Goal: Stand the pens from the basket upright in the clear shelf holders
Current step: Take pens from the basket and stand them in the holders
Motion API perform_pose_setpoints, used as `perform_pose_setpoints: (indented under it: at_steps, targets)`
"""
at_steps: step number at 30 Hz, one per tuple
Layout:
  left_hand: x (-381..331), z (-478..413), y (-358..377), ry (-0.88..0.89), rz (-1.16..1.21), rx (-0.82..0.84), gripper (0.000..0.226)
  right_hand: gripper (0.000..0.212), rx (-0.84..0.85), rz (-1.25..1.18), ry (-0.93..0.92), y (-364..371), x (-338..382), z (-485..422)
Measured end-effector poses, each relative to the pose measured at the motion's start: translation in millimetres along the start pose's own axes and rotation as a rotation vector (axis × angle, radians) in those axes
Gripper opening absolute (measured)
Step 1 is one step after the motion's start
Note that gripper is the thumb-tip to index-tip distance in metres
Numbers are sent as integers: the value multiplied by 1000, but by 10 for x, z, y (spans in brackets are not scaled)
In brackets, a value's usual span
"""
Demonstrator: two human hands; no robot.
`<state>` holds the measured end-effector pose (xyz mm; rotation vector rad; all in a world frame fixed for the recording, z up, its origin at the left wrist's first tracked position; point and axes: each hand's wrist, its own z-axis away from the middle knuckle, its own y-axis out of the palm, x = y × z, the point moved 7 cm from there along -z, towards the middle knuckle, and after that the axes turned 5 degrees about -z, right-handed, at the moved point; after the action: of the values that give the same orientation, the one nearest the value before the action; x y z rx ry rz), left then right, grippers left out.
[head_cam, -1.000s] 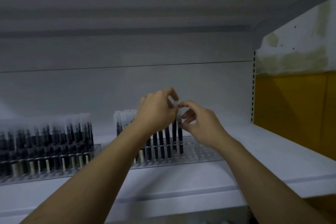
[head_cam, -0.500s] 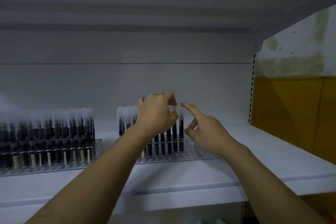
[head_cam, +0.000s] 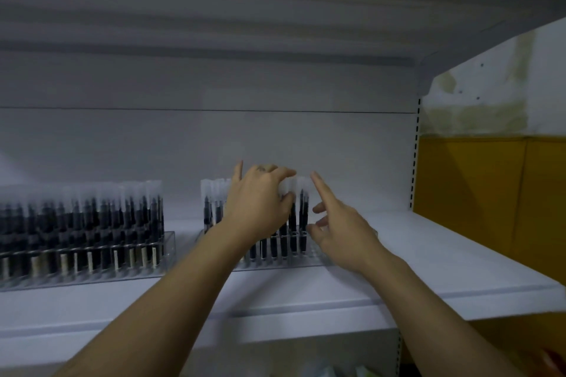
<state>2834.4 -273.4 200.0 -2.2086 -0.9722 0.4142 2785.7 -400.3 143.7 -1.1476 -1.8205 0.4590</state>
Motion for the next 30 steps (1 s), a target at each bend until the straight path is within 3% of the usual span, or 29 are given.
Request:
perform_pose_setpoints:
  at_steps: [18,30]
  targets:
    - [84,1068,-802,9,5,-38,47,64,8,26,-147,-11,1009,797]
    - [449,2235,-691,-134,7,62,45,56,137,-130,-140,786,1177,1534]
